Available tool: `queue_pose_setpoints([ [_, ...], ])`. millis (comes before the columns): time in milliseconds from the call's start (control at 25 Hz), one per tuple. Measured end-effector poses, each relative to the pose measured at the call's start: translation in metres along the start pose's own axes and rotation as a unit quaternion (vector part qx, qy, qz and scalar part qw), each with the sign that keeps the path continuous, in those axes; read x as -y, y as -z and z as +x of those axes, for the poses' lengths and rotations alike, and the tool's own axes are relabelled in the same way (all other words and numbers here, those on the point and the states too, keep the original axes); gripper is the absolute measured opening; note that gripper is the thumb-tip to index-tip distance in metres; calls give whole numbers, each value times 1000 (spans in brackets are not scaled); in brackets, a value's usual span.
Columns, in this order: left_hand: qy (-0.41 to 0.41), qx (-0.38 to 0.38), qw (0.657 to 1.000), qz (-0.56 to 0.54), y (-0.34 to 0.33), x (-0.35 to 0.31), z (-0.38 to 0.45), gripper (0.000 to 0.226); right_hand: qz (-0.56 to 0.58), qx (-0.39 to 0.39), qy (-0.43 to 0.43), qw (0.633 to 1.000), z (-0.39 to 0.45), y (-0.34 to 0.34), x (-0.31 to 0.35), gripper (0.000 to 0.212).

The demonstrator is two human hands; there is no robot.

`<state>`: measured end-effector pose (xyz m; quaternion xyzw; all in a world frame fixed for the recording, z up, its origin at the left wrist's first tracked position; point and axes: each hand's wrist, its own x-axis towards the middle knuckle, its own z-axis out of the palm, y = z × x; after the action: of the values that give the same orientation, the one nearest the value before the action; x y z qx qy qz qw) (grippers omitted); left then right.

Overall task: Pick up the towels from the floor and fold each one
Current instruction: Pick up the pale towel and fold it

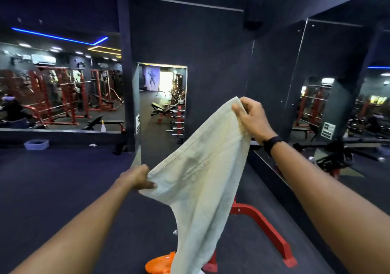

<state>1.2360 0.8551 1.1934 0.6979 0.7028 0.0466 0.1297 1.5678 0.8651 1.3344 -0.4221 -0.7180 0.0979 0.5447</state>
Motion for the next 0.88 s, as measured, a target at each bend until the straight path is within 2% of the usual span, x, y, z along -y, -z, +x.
queue_pose_setpoints([
  [80, 13, -32, 988, -150, 12, 1, 16, 29, 5, -27, -30, 999, 20, 17, -35, 26],
  [200, -29, -99, 922, -373, 34, -16, 24, 29, 113, 57, -96, 987, 34, 29, -68, 11],
  [240, -52, -106, 905, -408, 41, -24, 24, 26, 162, 105, -112, 975, 37, 32, -75, 11],
  [320, -104, -111, 880, -449, 52, -41, 20, 27, 265, 195, -142, 934, 41, 35, -84, 35],
  [360, -124, -103, 862, -481, 56, -48, 20, 38, 304, 242, -156, 908, 43, 35, -89, 48],
  [440, -144, -59, 821, -549, 61, -56, 22, 62, 347, 322, -169, 864, 46, 34, -98, 61],
  [520, -165, -19, 783, -600, 63, -59, 23, 63, 363, 377, -188, 831, 45, 30, -107, 58],
  [600, -151, -7, 774, -615, 70, -58, 26, 63, 364, 399, -205, 817, 46, 22, -114, 35],
  [640, -127, -25, 783, -608, 71, -56, 30, 63, 346, 381, -213, 830, 48, 16, -117, 22],
  [680, -82, -70, 800, -591, 73, -52, 38, 58, 294, 330, -221, 870, 52, 8, -120, 16],
  [720, -16, -135, 812, -567, 74, -48, 48, 47, 193, 248, -223, 923, 56, -1, -125, 17],
  [760, 56, -212, 807, -549, 74, -43, 57, 32, 69, 133, -223, 963, 61, -9, -132, 24],
  [800, 107, -270, 787, -544, 75, -41, 62, 22, -22, 33, -220, 975, 65, -16, -137, 30],
  [840, 118, -288, 770, -556, 77, -42, 66, 20, -57, -24, -223, 973, 67, -23, -140, 31],
  [880, 101, -277, 766, -572, 79, -47, 68, 21, -39, -32, -230, 972, 68, -31, -139, 30],
])
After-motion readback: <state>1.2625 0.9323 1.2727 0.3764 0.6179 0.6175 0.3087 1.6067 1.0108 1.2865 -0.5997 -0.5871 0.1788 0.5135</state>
